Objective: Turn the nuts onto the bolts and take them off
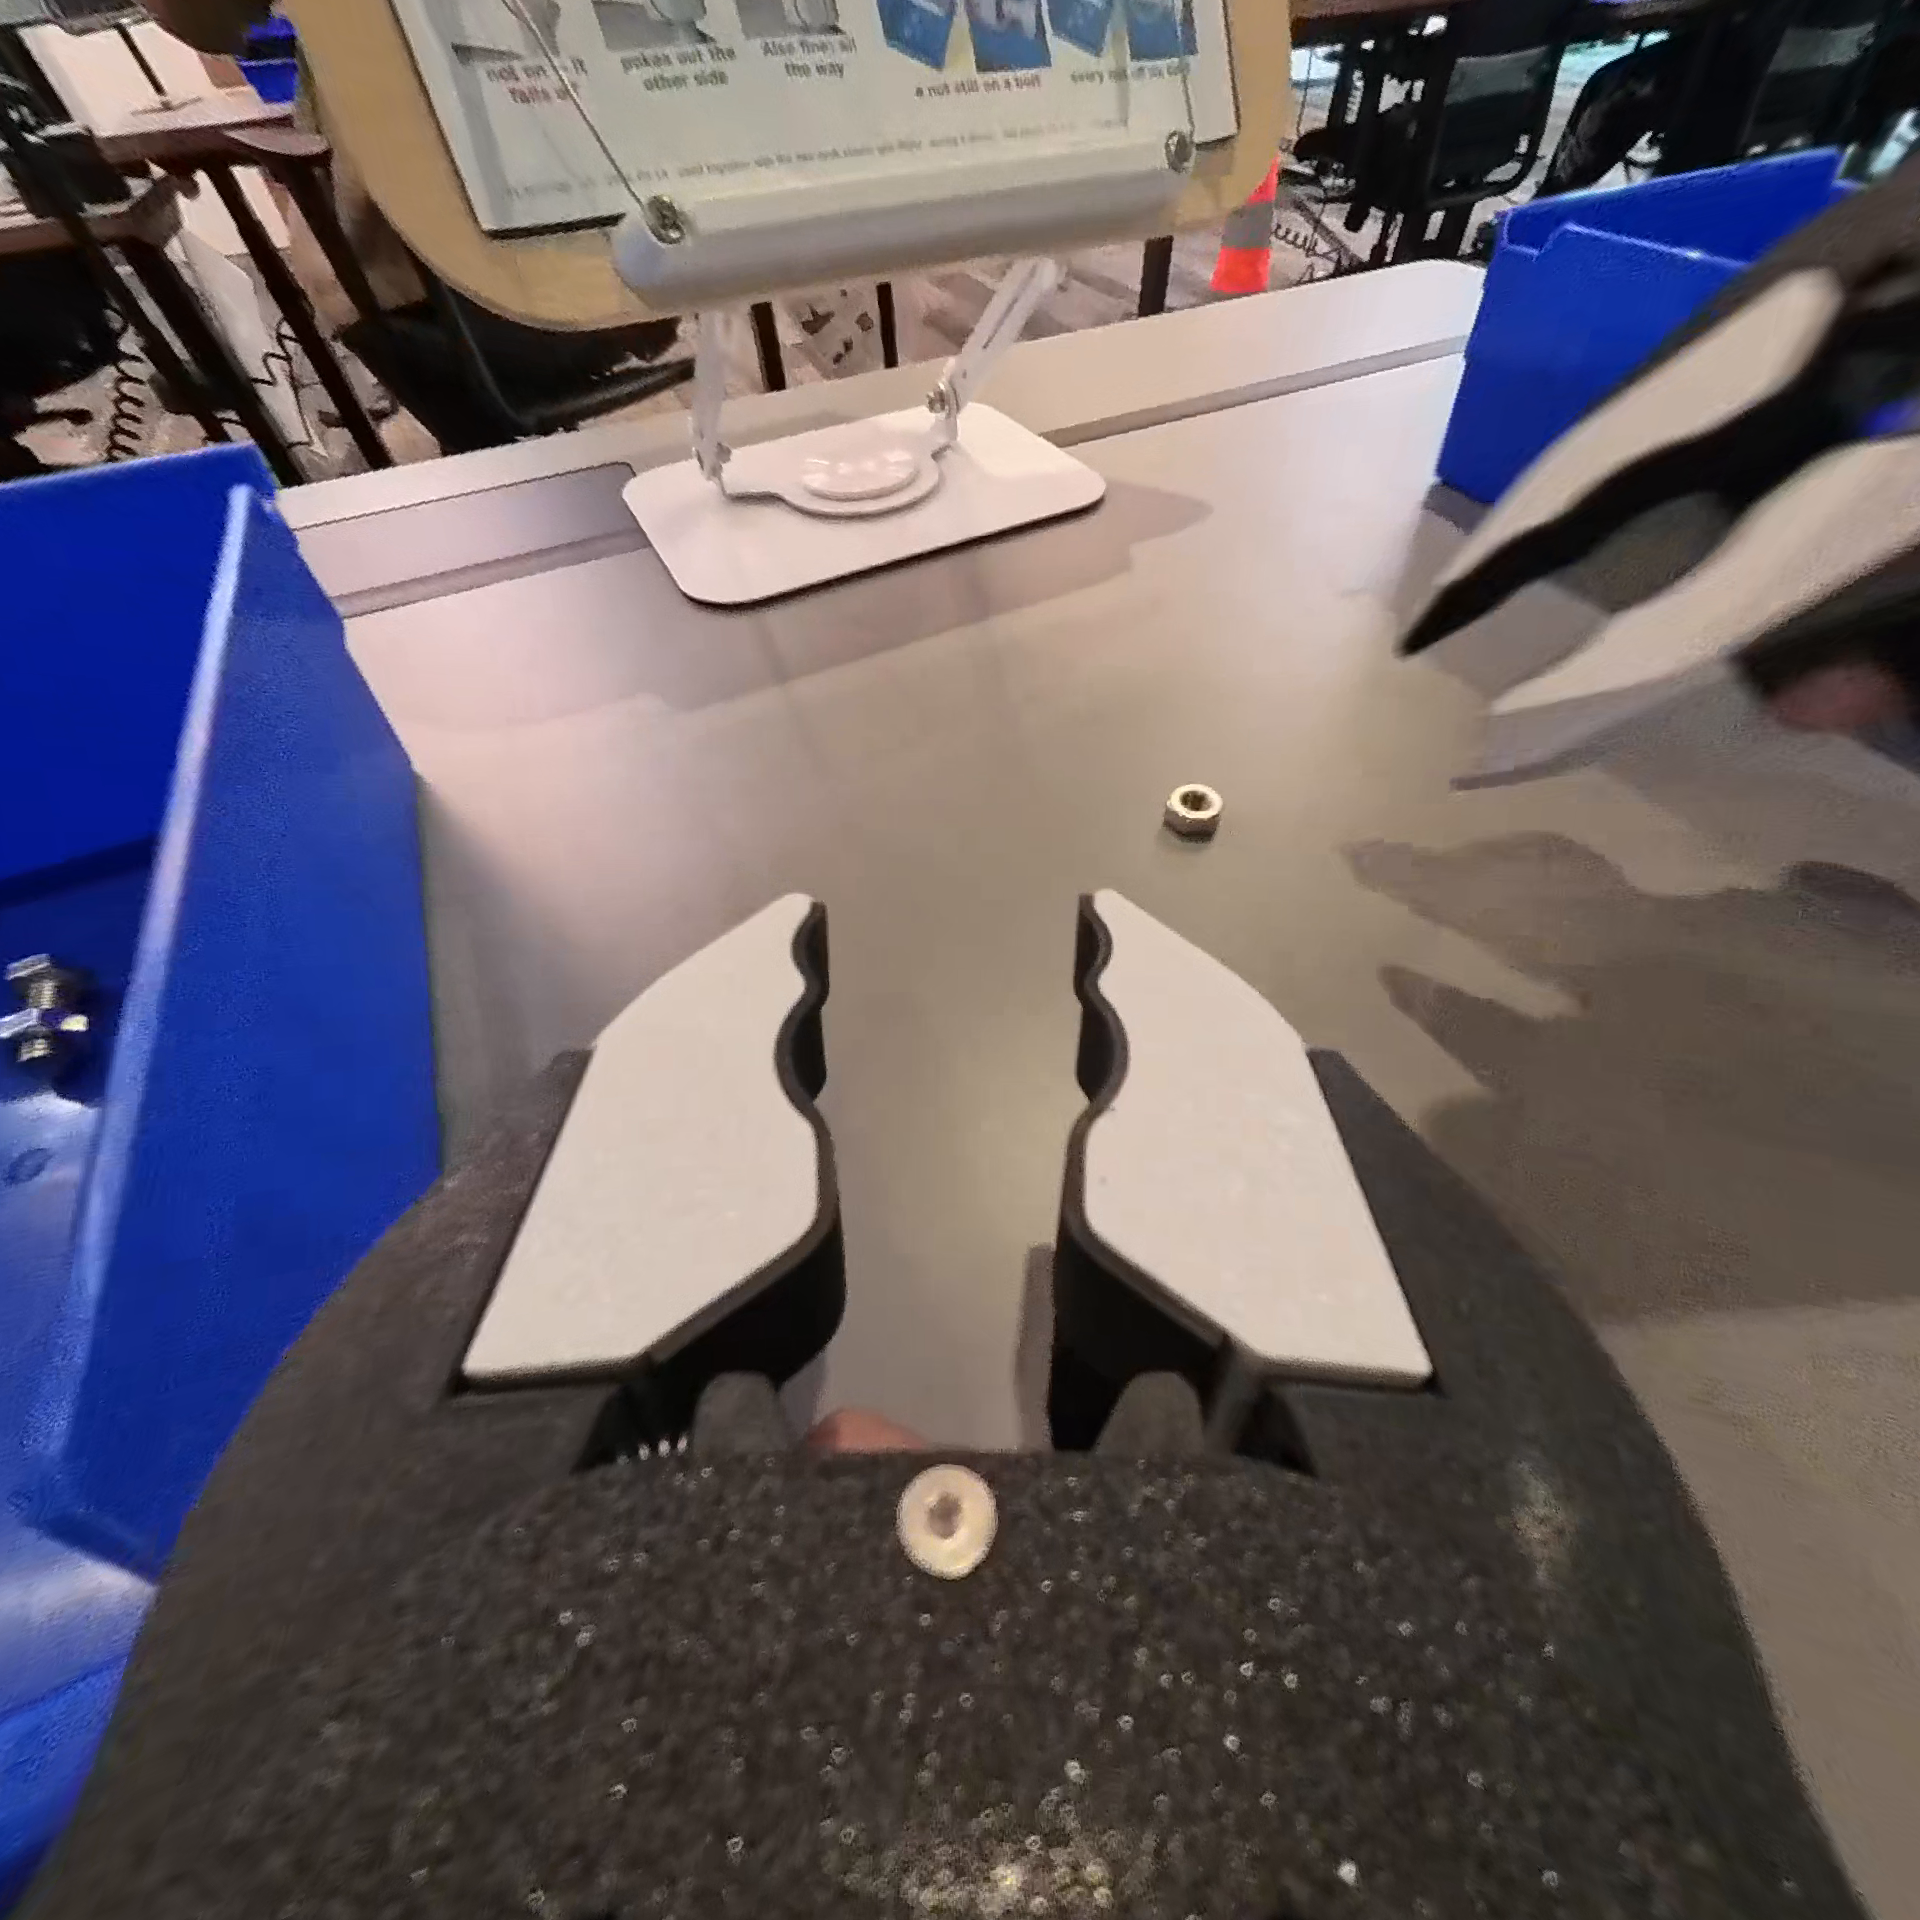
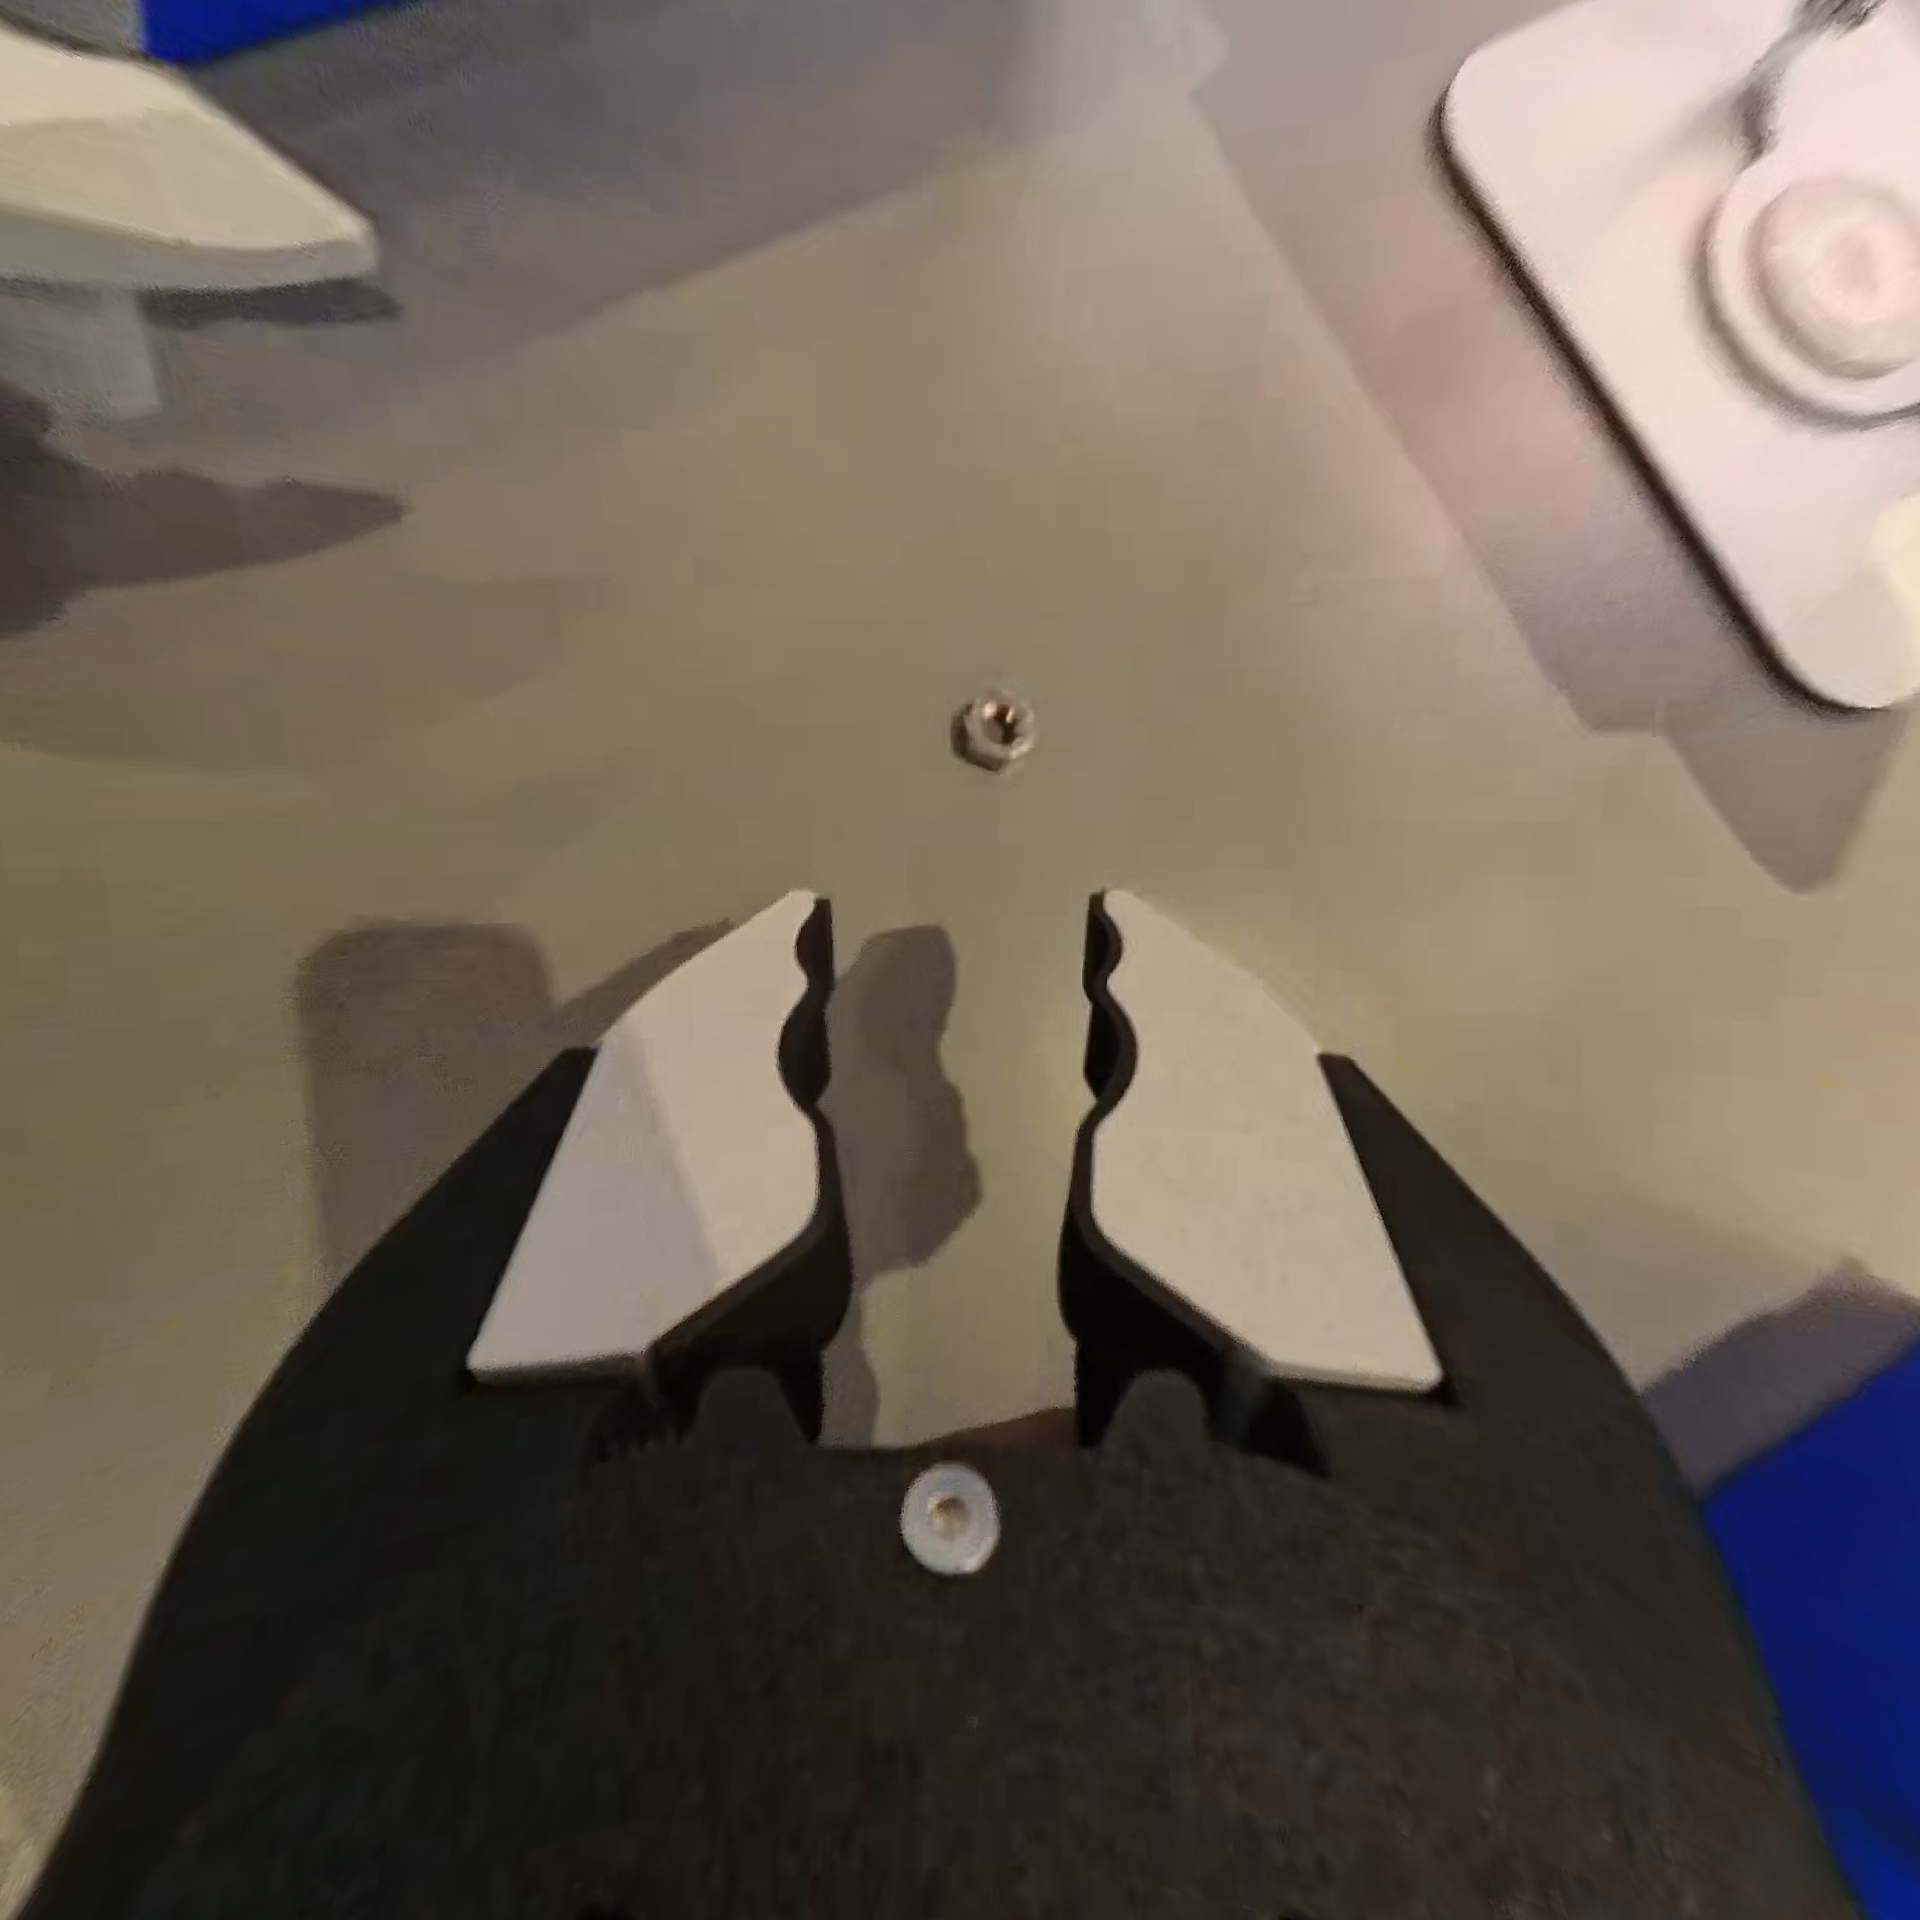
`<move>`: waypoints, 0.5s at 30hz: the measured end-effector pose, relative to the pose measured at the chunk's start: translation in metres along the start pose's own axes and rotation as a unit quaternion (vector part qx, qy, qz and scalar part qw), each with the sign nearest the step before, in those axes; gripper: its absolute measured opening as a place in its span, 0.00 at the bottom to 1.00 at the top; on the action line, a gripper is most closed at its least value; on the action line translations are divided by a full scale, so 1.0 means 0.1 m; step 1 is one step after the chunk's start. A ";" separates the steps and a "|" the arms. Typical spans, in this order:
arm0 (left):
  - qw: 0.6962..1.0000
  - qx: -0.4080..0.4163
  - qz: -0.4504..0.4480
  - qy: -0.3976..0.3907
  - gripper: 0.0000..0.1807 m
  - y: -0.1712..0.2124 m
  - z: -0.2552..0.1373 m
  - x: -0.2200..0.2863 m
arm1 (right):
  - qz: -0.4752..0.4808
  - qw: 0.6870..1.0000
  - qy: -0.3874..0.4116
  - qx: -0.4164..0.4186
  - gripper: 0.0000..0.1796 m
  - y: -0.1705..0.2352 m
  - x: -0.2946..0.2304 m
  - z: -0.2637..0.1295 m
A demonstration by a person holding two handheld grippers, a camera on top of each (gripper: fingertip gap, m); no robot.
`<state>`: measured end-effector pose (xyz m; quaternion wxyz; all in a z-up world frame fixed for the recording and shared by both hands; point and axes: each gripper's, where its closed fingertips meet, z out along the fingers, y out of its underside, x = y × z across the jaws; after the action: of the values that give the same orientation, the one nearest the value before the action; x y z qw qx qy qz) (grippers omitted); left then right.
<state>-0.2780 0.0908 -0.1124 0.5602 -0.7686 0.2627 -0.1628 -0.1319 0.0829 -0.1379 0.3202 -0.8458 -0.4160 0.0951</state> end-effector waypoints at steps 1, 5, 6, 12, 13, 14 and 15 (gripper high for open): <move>1.000 -0.002 0.003 0.002 0.25 0.01 0.00 0.01 | 0.002 1.000 -0.020 -0.017 0.24 -0.04 0.01 0.12; 1.000 -0.001 0.024 -0.002 0.25 0.01 -0.01 0.01 | -0.034 0.995 -0.028 -0.094 0.23 -0.10 0.17 0.50; 1.000 -0.002 0.027 -0.002 0.25 0.01 -0.01 0.01 | -0.035 0.993 -0.037 -0.106 0.22 -0.11 0.18 0.56; 1.000 -0.009 0.024 0.016 0.25 0.03 -0.02 0.06 | -0.024 0.989 -0.056 -0.137 0.19 -0.09 0.10 0.69; 0.999 -0.009 0.024 0.021 0.25 0.02 -0.02 0.08 | -0.022 0.988 -0.056 -0.144 0.18 -0.07 0.10 0.70; 0.999 -0.009 0.024 0.025 0.25 0.02 -0.02 0.09 | -0.020 0.987 -0.051 -0.149 0.18 -0.05 0.11 0.71; 0.999 -0.009 0.024 0.028 0.25 0.01 -0.02 0.11 | -0.014 0.989 -0.051 -0.136 0.15 -0.08 0.11 0.72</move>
<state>-0.2704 0.0827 -0.1133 0.5497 -0.7621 0.2978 -0.1685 -0.1610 0.1285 -0.1879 0.1812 -0.8696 -0.4528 0.0764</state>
